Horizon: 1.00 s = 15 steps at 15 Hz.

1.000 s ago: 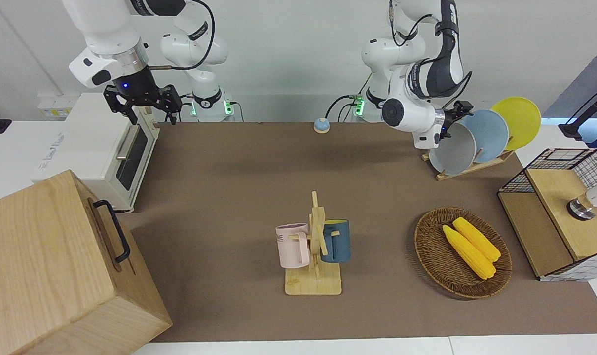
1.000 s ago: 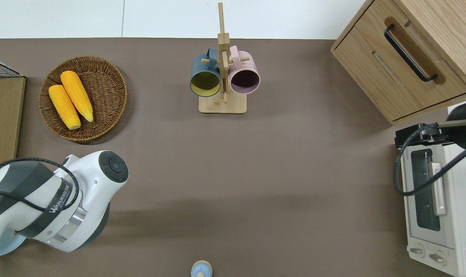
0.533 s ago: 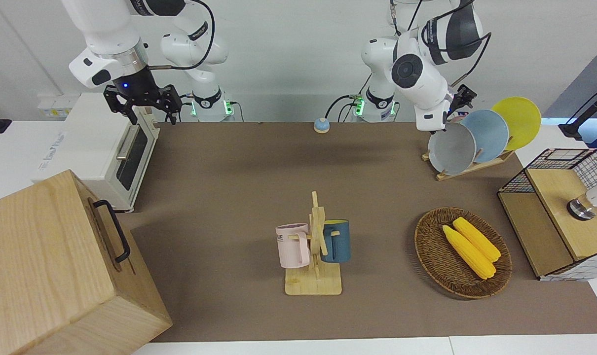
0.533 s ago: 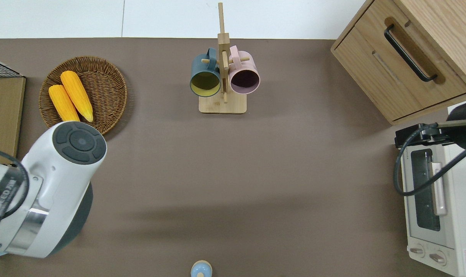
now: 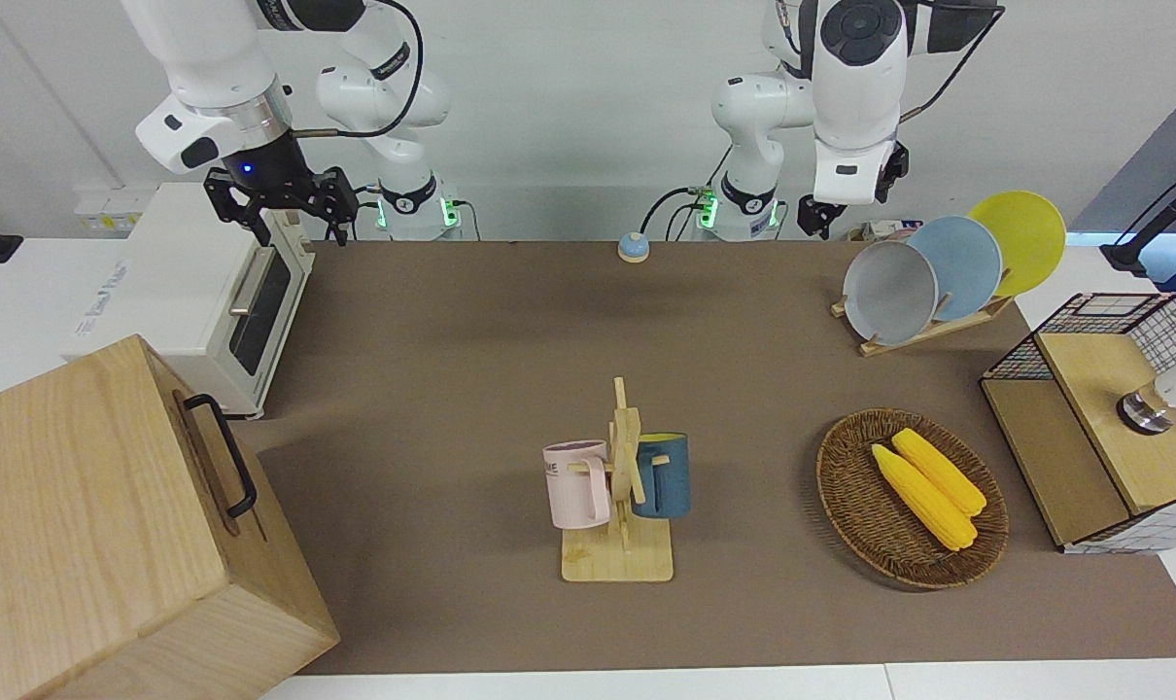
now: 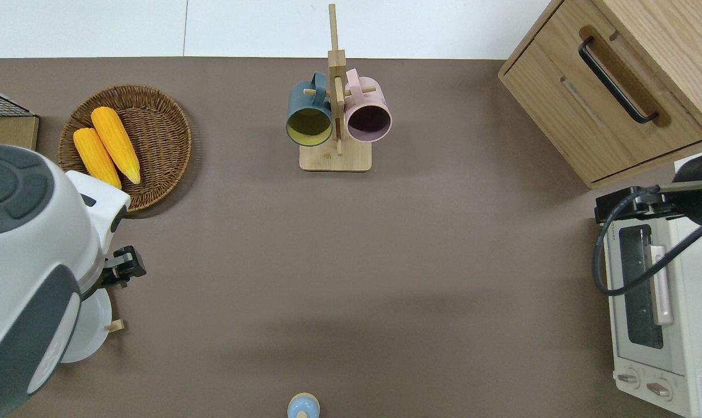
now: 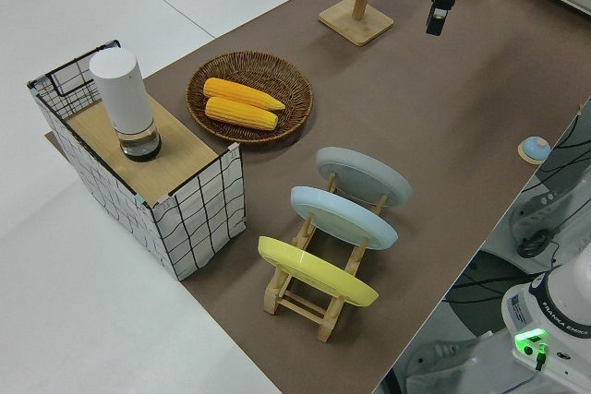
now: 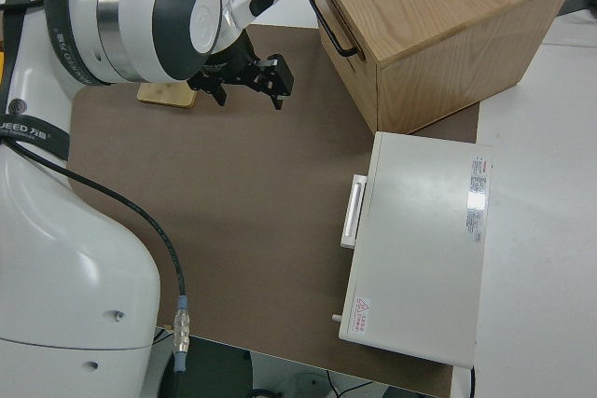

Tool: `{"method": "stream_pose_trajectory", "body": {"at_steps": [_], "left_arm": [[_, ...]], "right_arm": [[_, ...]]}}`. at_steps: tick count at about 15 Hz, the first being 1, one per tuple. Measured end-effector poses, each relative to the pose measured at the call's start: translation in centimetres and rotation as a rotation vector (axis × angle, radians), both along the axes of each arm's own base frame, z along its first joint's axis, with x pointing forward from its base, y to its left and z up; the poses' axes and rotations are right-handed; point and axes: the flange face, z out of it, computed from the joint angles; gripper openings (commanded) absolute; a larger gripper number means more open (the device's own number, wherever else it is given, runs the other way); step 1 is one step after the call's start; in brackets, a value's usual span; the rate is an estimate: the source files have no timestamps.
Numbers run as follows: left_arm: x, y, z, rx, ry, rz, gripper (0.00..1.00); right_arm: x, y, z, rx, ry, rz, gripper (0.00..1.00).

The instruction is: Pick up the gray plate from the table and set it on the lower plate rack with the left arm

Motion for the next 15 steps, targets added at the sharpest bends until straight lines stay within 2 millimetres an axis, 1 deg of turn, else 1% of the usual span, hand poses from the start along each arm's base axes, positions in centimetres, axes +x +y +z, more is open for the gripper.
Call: {"method": "stream_pose_trajectory", "body": {"at_steps": [3,5,7,10,13,15], "left_arm": [[0.0,-0.9,1.9,-0.131,-0.001,-0.045,1.00],[0.1,-1.4,2.7,-0.228,0.010,-0.106,0.99],[0.5,-1.5,3.4,-0.297,0.007,-0.190,0.99],[1.2,-1.7,4.0,-0.341,-0.020,-0.324,0.99],[1.7,-1.7,4.0,-0.366,-0.020,-0.453,1.00],[1.9,-1.4,3.9,-0.373,-0.015,-0.489,1.00]], "right_arm": [[0.0,0.0,0.0,0.000,0.000,0.000,0.983],[0.0,0.0,0.0,0.000,0.000,0.000,0.983],[0.0,0.0,0.0,0.000,0.000,0.000,0.983],[0.0,0.0,0.0,0.000,0.000,0.000,0.983],[0.0,0.0,0.0,0.000,0.000,0.000,0.983],[0.0,0.0,0.0,0.000,0.000,0.000,0.983]]}}
